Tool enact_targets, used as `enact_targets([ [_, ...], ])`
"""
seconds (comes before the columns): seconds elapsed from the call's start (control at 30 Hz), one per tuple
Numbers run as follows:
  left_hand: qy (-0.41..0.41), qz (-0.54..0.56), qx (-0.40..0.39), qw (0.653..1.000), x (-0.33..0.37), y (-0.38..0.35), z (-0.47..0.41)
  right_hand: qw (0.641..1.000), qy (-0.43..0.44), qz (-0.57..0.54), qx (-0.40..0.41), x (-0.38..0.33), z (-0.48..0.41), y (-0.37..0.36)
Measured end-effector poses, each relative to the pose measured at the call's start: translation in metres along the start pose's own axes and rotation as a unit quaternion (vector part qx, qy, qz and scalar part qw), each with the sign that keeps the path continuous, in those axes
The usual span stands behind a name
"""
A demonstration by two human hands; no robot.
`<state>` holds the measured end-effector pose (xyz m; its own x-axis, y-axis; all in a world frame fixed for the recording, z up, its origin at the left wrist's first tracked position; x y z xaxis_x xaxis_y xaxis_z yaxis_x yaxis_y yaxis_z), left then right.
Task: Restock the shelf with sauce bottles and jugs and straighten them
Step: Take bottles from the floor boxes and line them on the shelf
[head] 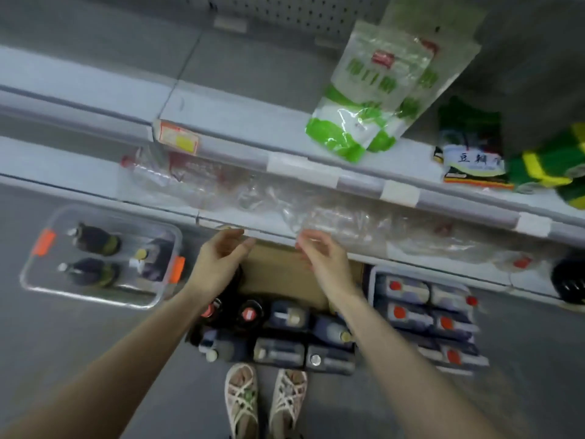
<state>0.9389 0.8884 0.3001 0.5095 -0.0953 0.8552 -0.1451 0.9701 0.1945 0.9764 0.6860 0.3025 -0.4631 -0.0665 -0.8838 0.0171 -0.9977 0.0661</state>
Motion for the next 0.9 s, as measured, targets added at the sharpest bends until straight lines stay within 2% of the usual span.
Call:
enact_targets([
  [0.33,0.155,-0.027,0.012,0.988,-0.233,0.002,-0.012,0.985,-0.165,0.052,-0.022,0.234,-0.019,-0.045],
  [0.47,0.202,-0.035,0.024,0.978,-0.298,0.002,-0.014,0.968,-0.24,0.062,-0.042,0.305,-0.014,-0.061],
  [0.7,0.221,-0.048,0.022,0.974,-0.371,-0.005,-0.035,0.944,-0.325,0.06,-0.01,0.415,-0.017,-0.092],
  [0.9,0.224,-0.031,0.021,0.974,-0.402,-0.004,-0.048,0.94,-0.341,0.002,0.021,0.452,-0.017,-0.102],
])
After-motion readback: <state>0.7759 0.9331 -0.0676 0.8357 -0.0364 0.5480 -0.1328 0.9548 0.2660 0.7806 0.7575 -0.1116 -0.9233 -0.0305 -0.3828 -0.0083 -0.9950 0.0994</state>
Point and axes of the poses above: each hand's wrist, its own z-axis away from the middle knuckle, its own y-axis out of the back of the hand, x = y × z, the point moved 10 cm from there along -z, towards the middle knuckle, and after that the axes turned 5 degrees about -z, right-handed, at the moved point
